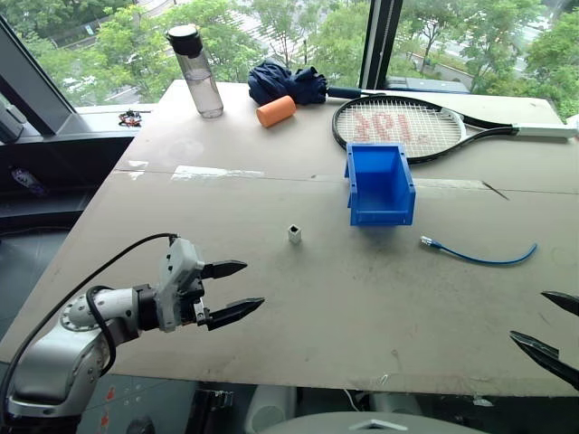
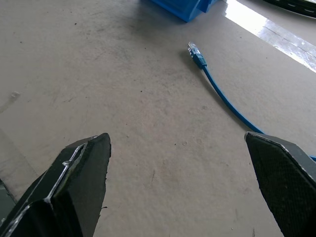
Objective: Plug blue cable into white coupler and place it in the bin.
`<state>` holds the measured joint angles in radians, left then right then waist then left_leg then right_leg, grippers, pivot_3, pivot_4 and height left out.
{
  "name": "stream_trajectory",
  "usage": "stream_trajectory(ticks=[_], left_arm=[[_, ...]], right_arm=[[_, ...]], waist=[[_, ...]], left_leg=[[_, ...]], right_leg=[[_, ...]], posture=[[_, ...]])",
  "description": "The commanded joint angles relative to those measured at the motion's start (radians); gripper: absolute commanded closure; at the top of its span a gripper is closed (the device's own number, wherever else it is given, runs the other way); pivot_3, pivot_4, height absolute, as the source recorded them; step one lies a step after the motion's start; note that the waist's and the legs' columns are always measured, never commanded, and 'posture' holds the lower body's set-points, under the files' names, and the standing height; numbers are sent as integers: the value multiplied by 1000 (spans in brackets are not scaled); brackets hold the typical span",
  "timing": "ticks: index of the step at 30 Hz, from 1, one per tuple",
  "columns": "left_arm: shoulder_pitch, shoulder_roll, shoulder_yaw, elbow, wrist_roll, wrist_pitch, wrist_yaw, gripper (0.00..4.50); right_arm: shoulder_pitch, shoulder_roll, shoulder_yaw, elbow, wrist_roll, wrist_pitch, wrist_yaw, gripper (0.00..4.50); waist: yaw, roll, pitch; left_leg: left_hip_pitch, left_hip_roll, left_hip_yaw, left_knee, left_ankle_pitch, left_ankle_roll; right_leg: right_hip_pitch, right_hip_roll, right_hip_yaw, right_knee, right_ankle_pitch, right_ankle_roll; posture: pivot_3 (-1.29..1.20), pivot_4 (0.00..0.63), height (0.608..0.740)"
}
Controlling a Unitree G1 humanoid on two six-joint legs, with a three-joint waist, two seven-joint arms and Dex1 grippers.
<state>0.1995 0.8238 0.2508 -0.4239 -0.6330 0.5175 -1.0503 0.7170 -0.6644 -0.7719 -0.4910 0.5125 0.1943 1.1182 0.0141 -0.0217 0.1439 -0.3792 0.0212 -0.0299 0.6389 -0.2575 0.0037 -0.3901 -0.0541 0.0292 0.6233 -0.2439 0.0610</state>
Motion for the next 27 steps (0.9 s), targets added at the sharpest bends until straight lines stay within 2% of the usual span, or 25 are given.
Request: stream_trajectory(ticks=[1,3,5,8,10,14,18,19,23,27], left_arm=[[-14,4,6,-61,-24,12,14,0],[-40,-9,-33,-96,-27,23,32,0],[-62,-14,-66,-118,-22,27,37,0],[-88,-22,-102,-142,-26,37,47,0],[-104,-29,-128,-151,-21,33,51,0],[-143,-41,-174,-188,-13,28,67,0],[-127,-46,-187,-225,-12,28,92,0],[-120,-47,-187,-233,-12,27,97,0],[-92,-48,-181,-248,-9,16,108,0],[-68,-44,-165,-247,-7,1,110,0]], right_arm=[[-115,-33,46,-31,14,65,-104,99],[-280,-68,139,-86,46,207,-251,99],[-406,-121,228,-115,57,359,-334,99],[-567,-221,389,-117,-19,541,-437,99],[-708,-249,500,-65,9,635,-433,99],[-1007,-225,795,165,-102,765,-431,99],[-1159,-192,939,343,-166,776,-402,99],[-1185,-181,971,388,-189,765,-396,315],[-1240,-153,1037,479,-223,754,-355,1692],[-1232,-172,1056,432,-253,754,-339,3659]], waist=[[-2,-1,0],[-16,-4,1],[-26,0,2],[-16,0,1],[-5,0,1],[-4,-2,1],[-12,-2,2],[-12,-2,2],[-15,-3,1],[-19,-4,0]], left_leg=[[0,0,0,0,0,0],[1,1,0,1,0,0],[1,1,0,2,0,0],[1,-1,3,3,0,0],[-1,-3,1,2,0,0],[-3,-3,-1,2,0,1],[-1,-3,1,3,0,1],[-2,-3,0,3,0,1],[-2,-4,0,3,0,1],[-1,-3,-1,3,0,1]], right_leg=[[0,0,0,0,0,0],[0,1,2,0,0,0],[0,1,4,1,2,-2],[0,2,3,1,4,-6],[-1,2,0,1,4,-6],[-1,3,-2,0,4,-6],[0,3,0,0,4,-6],[-1,3,-1,0,4,-6],[-1,3,-1,1,4,-6],[0,3,-1,1,4,-6]], posture=[[0,150,740],[0,150,740],[0,150,740],[0,150,740],[0,150,740],[0,150,740],[0,150,740],[0,150,740],[0,150,740],[0,150,740]])
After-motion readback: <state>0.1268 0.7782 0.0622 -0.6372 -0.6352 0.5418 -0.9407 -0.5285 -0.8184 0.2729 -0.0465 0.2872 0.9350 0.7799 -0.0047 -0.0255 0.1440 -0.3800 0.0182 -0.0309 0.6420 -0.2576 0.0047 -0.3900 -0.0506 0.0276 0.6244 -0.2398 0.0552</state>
